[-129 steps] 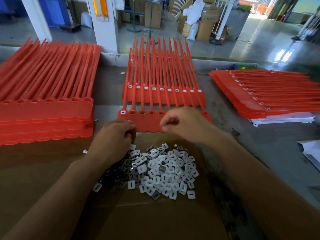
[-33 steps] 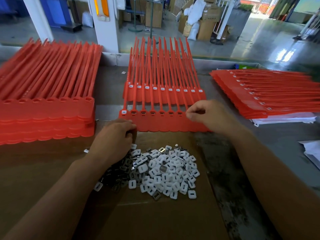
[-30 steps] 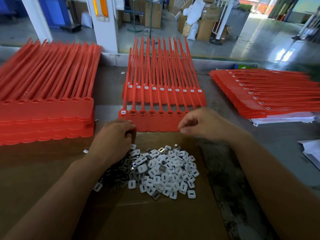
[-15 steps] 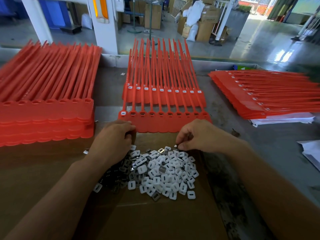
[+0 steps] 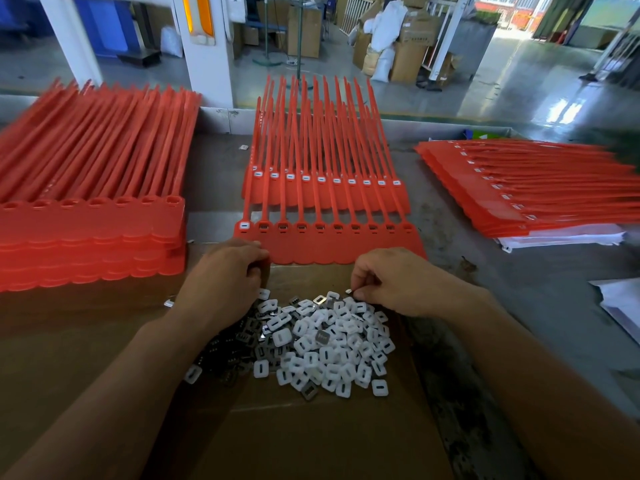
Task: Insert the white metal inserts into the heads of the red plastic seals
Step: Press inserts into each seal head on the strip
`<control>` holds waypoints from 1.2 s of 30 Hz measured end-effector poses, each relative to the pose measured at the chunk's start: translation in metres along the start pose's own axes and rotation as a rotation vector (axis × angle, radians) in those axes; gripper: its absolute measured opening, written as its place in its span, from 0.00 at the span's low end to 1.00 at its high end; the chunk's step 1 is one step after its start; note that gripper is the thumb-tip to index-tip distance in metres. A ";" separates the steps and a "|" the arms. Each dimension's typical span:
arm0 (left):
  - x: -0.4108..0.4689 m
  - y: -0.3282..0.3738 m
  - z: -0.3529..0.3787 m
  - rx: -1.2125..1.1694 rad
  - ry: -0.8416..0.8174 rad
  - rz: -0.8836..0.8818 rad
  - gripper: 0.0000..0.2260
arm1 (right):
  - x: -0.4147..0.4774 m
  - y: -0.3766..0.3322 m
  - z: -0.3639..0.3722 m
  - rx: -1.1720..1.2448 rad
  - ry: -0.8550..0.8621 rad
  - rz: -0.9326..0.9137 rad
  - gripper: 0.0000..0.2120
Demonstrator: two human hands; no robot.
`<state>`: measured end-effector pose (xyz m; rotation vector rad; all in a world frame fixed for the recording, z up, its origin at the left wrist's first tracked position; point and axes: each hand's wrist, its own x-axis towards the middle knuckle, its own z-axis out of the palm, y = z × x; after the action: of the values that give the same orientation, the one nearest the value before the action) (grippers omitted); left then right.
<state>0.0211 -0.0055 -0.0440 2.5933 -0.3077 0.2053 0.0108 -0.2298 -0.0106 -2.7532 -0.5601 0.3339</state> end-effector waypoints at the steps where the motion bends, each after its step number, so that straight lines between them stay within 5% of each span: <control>1: 0.000 0.000 0.000 0.002 0.000 0.000 0.16 | 0.000 0.000 0.000 -0.015 -0.006 0.002 0.03; 10: 0.000 -0.001 0.000 -0.011 -0.010 -0.010 0.17 | -0.007 0.010 0.000 0.258 0.057 0.051 0.09; 36: -0.001 0.001 -0.001 -0.011 -0.001 -0.005 0.16 | -0.010 0.013 0.000 0.322 0.096 0.021 0.09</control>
<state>0.0201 -0.0060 -0.0430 2.5827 -0.3019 0.2004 0.0058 -0.2453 -0.0132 -2.4505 -0.4125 0.2692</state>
